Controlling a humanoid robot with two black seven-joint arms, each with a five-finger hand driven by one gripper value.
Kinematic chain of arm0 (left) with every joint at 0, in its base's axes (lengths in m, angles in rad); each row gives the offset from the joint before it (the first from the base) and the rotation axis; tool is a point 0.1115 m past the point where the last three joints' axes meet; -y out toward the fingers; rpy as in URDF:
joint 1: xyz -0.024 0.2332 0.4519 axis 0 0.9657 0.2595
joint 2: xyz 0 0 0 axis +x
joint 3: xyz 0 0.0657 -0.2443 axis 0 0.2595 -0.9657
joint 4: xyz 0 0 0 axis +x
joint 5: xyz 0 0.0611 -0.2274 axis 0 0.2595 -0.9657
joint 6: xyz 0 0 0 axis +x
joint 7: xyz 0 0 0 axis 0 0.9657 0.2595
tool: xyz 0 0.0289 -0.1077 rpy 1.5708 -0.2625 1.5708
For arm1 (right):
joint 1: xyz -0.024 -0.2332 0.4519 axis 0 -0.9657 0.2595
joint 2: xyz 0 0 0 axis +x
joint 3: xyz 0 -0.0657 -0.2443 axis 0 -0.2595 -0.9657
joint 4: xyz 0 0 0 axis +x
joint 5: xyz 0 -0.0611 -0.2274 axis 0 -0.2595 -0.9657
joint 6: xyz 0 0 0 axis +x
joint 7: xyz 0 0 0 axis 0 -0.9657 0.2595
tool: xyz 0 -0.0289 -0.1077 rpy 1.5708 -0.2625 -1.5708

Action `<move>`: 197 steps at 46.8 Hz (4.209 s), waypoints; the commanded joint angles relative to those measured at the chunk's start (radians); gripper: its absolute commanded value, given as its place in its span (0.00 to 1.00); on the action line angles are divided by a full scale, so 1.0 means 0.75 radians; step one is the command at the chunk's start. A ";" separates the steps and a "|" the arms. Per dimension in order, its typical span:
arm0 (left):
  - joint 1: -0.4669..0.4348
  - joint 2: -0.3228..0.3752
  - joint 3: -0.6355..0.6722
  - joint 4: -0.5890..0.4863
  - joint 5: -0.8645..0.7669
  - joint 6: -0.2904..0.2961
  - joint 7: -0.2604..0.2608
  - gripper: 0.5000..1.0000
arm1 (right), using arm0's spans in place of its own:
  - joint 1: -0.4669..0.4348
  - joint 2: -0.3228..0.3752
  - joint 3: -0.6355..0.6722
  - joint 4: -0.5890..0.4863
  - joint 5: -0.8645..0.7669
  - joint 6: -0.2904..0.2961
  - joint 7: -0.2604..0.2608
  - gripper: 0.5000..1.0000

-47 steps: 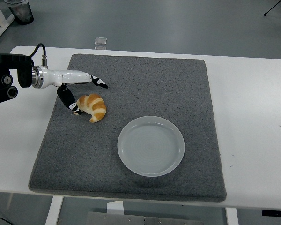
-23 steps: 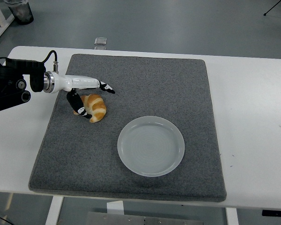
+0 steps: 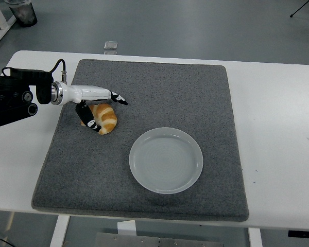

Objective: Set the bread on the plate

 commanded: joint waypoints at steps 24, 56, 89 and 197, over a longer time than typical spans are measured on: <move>-0.014 -0.005 -0.002 0.021 0.104 0.035 0.004 0.00 | 0.000 0.000 0.000 0.000 0.001 0.000 0.000 0.90; -0.049 0.003 -0.135 0.025 0.035 0.062 0.004 0.00 | 0.000 0.000 0.000 0.000 0.001 0.000 0.000 0.90; -0.319 0.105 -0.464 -0.024 -0.166 -0.176 -0.008 0.00 | 0.000 0.000 0.000 0.000 -0.001 0.000 0.000 0.90; -0.018 -0.232 -0.274 -0.348 0.530 -0.305 -0.072 0.00 | 0.000 0.000 0.000 0.000 0.001 0.000 0.000 0.90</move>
